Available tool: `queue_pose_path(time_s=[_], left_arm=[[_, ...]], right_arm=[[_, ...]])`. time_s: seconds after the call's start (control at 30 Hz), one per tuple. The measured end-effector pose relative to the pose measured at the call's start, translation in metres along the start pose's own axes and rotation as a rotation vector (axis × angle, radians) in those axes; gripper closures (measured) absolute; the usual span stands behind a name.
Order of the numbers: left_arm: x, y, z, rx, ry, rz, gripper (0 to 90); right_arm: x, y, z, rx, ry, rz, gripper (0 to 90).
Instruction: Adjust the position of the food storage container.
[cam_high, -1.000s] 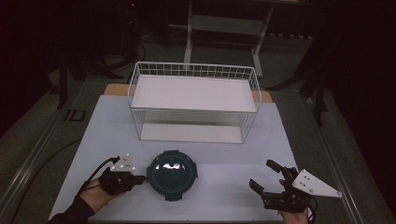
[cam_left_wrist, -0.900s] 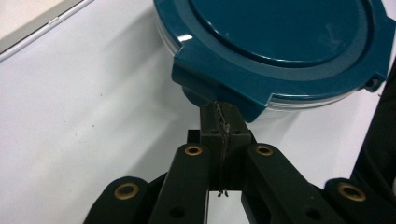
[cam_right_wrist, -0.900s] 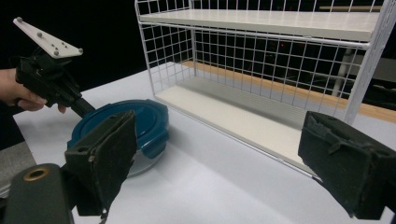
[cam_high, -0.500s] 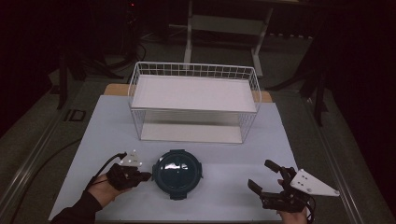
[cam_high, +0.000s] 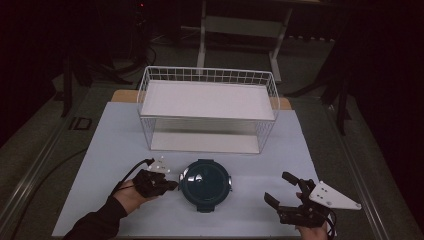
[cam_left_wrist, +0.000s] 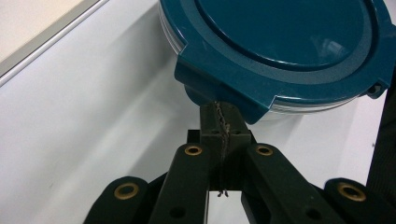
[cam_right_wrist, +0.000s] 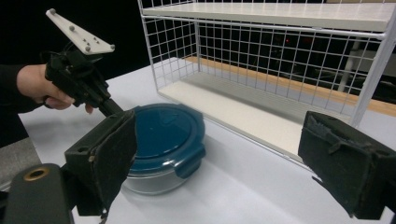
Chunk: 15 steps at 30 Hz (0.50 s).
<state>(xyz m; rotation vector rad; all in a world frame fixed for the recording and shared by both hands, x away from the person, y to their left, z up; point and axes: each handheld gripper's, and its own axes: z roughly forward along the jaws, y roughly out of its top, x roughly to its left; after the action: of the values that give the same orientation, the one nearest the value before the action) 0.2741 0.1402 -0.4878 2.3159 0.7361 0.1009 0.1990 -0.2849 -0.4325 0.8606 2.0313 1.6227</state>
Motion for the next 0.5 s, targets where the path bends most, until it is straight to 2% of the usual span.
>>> queue_pose_path(time_s=[0.23,0.3,0.5], left_arm=[[-0.004,0.011,0.011,-0.006,-0.019,0.017,90.0],[-0.006,0.017,0.017,-0.005,-0.026,0.034,90.0],[-0.007,0.022,0.022,-0.012,-0.034,0.034,90.0]], right_arm=[[0.000,-0.001,0.001,0.004,0.003,0.002,11.5],[0.000,-0.001,0.002,0.007,0.004,0.001,11.5],[0.000,-0.002,0.003,0.013,0.005,0.004,11.5]])
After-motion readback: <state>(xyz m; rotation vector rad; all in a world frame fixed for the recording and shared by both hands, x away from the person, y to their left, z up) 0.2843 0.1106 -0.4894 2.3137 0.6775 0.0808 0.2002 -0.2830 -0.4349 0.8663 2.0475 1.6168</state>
